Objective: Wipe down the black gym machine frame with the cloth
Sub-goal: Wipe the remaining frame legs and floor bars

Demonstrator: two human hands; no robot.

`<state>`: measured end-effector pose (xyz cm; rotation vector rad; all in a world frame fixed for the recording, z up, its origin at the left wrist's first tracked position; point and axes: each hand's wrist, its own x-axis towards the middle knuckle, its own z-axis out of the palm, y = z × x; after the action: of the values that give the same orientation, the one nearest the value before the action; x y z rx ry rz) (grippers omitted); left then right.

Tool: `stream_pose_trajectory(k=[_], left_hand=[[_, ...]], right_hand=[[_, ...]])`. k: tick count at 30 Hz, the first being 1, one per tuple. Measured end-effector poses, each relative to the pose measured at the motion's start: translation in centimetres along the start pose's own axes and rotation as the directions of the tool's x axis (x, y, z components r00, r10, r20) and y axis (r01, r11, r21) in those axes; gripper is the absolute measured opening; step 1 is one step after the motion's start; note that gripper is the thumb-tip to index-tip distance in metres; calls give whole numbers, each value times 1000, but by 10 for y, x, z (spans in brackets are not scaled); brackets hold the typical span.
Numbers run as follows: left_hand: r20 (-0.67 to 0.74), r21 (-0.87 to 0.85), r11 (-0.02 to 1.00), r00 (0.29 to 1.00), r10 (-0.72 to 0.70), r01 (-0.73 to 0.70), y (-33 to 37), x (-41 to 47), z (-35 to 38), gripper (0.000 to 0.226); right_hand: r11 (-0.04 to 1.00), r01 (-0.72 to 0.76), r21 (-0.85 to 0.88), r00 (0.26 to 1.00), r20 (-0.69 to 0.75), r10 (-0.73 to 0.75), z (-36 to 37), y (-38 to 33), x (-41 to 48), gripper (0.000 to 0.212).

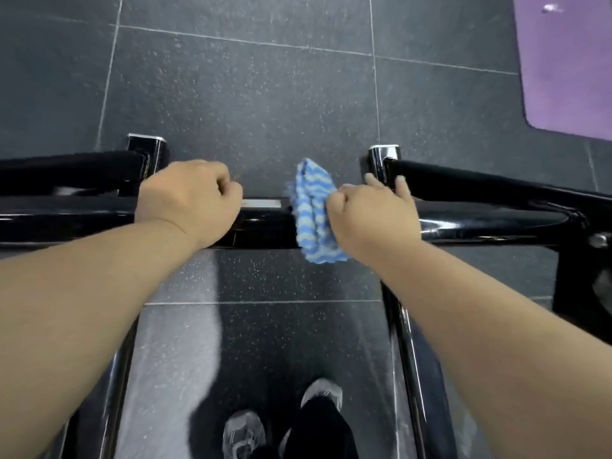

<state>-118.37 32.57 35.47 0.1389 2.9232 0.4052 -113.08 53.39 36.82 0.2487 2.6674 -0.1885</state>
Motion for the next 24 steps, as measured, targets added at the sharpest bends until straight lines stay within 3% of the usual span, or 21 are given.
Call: stream_pose_trajectory(k=[2, 4, 7, 9, 11, 14, 17, 18, 21, 24], left_hand=[[-6, -22, 1000, 1000, 15, -15, 1, 0, 0, 25], [-15, -31, 999, 1000, 26, -26, 1, 1, -2, 23], [-4, -46, 999, 1000, 29, -29, 3, 2, -2, 26], [-4, -55, 998, 1000, 31, -31, 4, 0, -3, 27], [-4, -53, 998, 999, 35, -35, 3, 0, -3, 25], [-12, -24, 999, 999, 40, -41, 4, 0, -2, 22], [-8, -3, 998, 998, 68, -68, 2, 2, -1, 23], [-2, 2, 997, 997, 83, -83, 2, 0, -1, 24], [1, -13, 994, 994, 105, -105, 4, 2, -2, 25], [-30, -11, 994, 994, 108, -109, 4, -1, -3, 24]], right_hand=[[972, -224, -73, 973, 45, 227, -11, 41, -1, 48], [948, -295, -117, 946, 104, 307, -16, 50, 4, 50], [998, -58, 7, 988, 144, 56, -7, 5, 17, 43], [993, 100, 59, 992, 74, -104, -1, -22, 14, 32], [991, 125, 53, 992, -35, -123, -4, -13, 10, 31], [990, -138, 27, 987, -85, 139, -12, 59, 2, 34], [923, -385, -18, 922, -53, 383, -21, 91, 2, 42], [931, -366, 1, 929, -60, 366, -17, 82, 5, 43], [995, -94, 26, 980, -173, 97, 3, 11, 7, 35], [993, 104, 56, 916, -393, -74, 17, -18, -7, 30]])
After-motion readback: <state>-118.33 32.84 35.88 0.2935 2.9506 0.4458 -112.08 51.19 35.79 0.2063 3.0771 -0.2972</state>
